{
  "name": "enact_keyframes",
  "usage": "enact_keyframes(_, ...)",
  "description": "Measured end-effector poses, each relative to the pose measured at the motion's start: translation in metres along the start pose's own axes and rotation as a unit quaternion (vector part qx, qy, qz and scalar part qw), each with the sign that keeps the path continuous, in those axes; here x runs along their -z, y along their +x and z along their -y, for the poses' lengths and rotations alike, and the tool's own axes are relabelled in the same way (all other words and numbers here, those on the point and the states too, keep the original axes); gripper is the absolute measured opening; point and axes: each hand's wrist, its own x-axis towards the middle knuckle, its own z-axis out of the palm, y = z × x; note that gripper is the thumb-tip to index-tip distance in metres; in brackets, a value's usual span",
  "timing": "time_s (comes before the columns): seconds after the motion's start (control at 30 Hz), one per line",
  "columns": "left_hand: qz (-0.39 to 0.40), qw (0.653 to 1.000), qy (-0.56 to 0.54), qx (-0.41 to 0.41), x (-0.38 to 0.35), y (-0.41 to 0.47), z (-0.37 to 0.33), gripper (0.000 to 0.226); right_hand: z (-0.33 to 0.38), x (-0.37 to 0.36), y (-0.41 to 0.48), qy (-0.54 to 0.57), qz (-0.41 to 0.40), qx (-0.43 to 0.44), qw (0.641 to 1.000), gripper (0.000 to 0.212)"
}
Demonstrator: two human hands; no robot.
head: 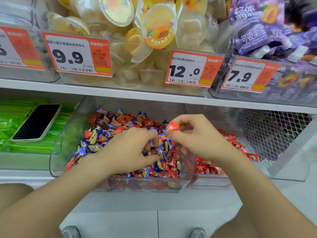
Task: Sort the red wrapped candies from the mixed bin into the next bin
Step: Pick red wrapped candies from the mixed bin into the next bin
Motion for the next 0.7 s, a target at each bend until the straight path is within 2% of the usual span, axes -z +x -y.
enact_keyframes(0.07,0.038,0.999,-0.038,0.003,-0.003,-0.002,-0.002,0.015,-0.008,0.009,-0.001,0.001,-0.077,-0.025,0.997,0.006)
enact_keyframes(0.17,0.098,0.994,-0.042,-0.015,-0.007,-0.001,-0.001,0.015,-0.024,0.025,-0.005,-0.188,-0.175,-0.031,0.966,0.008)
enact_keyframes(0.2,0.116,0.992,-0.044,-0.024,-0.008,0.0,-0.001,0.02,-0.028,0.029,-0.007,-0.238,-0.174,-0.038,0.955,0.011)
enact_keyframes(0.3,0.154,0.986,-0.001,-0.063,-0.014,0.002,-0.002,0.034,-0.037,0.034,-0.009,-0.335,-0.105,-0.06,0.935,0.027)
enact_keyframes(0.37,0.168,0.983,0.029,-0.067,-0.016,0.005,-0.001,0.038,-0.038,0.033,-0.01,-0.347,-0.115,-0.024,0.931,0.032)
enact_keyframes(0.47,0.167,0.981,0.063,-0.074,-0.018,0.009,0.006,0.035,-0.023,0.025,-0.013,-0.251,-0.17,0.058,0.951,0.034)
enact_keyframes(0.5,0.158,0.98,0.081,-0.085,-0.018,0.01,0.008,0.029,-0.017,0.02,-0.013,-0.225,-0.147,0.086,0.959,0.032)
enact_keyframes(0.57,0.138,0.977,0.123,-0.106,-0.02,0.013,0.015,0.015,-0.011,0.002,-0.013,-0.227,-0.03,0.146,0.962,0.029)
enact_keyframes(0.63,0.12,0.973,0.161,-0.11,-0.02,0.015,0.025,0.012,-0.017,-0.019,-0.007,-0.299,0.115,0.185,0.929,0.029)
enact_keyframes(0.7,0.091,0.971,0.198,-0.1,-0.017,0.018,0.035,0.013,-0.027,-0.039,0.003,-0.375,0.205,0.19,0.884,0.025)
